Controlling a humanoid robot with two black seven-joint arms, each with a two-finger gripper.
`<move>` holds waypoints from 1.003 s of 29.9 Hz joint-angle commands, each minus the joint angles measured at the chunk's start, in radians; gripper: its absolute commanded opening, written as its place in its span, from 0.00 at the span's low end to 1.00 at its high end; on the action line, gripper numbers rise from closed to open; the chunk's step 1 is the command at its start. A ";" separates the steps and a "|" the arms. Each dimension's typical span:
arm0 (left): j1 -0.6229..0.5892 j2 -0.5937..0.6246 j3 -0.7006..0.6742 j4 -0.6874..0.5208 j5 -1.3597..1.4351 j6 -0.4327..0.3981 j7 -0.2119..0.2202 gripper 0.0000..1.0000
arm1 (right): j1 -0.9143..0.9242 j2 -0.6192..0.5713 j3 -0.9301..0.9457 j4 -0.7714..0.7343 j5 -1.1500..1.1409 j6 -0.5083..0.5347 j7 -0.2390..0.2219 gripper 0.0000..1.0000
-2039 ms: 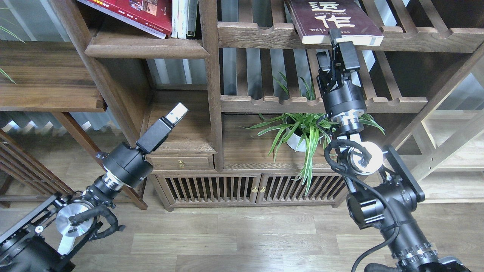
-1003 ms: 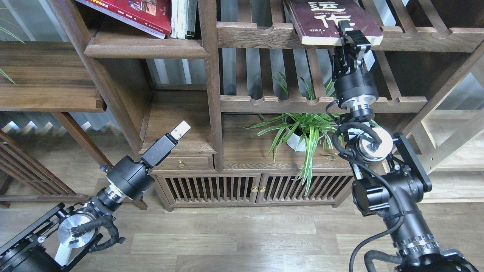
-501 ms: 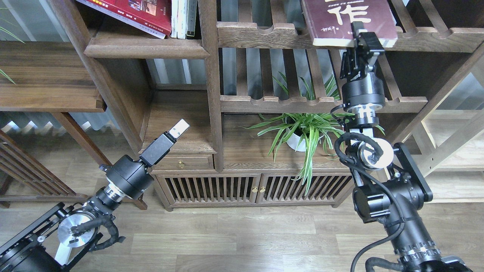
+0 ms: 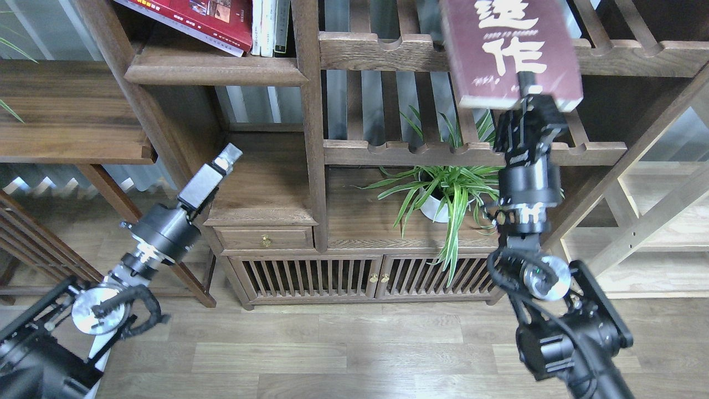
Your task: Organize books on shelf
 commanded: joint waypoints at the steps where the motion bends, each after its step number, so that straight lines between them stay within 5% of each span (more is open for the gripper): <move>1: -0.034 -0.015 0.004 0.053 -0.005 0.000 0.001 0.99 | 0.006 0.000 -0.058 0.003 0.000 0.000 -0.001 0.02; 30: -0.060 -0.150 0.087 0.125 -0.028 0.000 0.016 0.99 | -0.244 0.000 -0.191 0.008 -0.006 0.000 -0.009 0.00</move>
